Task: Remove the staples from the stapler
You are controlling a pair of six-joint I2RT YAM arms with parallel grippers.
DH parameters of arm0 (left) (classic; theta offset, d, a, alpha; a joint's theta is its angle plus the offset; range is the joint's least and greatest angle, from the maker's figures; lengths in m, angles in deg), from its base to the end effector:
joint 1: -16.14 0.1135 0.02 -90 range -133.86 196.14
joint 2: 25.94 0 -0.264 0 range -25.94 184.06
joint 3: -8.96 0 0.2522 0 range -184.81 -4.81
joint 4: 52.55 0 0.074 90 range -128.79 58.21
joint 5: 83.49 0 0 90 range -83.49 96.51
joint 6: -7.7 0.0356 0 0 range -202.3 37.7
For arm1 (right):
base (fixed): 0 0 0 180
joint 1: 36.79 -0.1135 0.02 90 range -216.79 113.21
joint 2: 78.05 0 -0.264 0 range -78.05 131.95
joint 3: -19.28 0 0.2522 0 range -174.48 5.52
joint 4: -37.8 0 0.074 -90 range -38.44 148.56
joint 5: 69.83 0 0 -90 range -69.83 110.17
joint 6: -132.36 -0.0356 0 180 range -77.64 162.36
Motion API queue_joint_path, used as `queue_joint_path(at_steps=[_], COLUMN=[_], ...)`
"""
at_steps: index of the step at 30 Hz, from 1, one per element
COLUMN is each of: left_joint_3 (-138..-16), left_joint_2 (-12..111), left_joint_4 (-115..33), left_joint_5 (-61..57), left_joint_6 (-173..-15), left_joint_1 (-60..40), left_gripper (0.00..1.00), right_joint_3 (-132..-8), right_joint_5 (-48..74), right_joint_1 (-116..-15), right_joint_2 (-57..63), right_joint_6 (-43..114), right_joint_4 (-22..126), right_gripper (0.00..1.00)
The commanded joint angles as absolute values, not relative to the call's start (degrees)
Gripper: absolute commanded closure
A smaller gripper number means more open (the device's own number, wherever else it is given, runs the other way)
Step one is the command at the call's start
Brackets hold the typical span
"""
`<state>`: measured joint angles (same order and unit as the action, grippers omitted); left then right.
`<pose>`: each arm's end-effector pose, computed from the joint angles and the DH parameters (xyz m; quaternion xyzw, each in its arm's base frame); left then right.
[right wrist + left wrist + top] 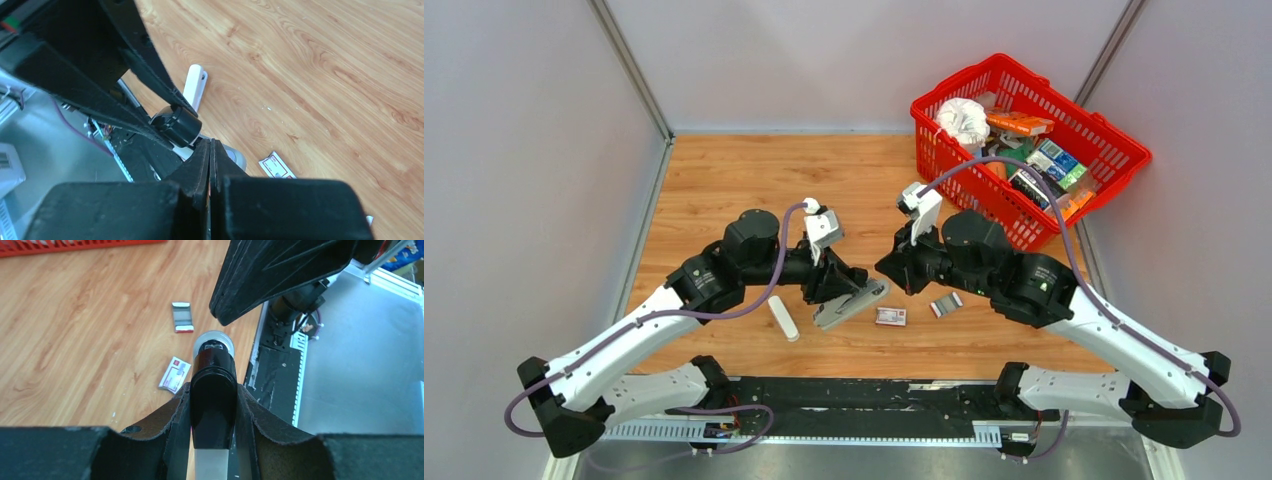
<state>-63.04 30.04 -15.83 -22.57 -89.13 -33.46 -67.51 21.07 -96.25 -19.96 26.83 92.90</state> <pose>0.1249 -0.1734 0.3648 0.4233 0.6894 -0.4422 0.3873 0.1020 0.1718 0.4100 -0.3140 0.7897 0.3154 0.4221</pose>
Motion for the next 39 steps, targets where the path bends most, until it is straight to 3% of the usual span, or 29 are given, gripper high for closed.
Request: queue_joint_path(at_steps=[1, 28, 39], left_joint_3=[-63.87, -61.58, -61.50], left_joint_2=[27.32, 25.30, 24.95], left_joint_4=[-24.02, -30.43, -32.98], left_joint_5=[-18.80, -8.08, -8.69], left_joint_6=[-90.91, -94.69, -96.80], left_joint_1=[-33.87, -33.95, -33.95], left_gripper=[1.00, 1.00, 1.00], right_joint_3=[-66.73, -61.10, -58.73], right_joint_5=[27.02, 27.55, 35.71], right_joint_1=[-96.55, -96.99, -96.99], right_joint_2=[-18.55, -13.71, -11.69], right_joint_6=[21.71, 18.02, 19.42], right_joint_4=[87.51, 84.34, 81.35], right_gripper=[1.00, 1.00, 1.00])
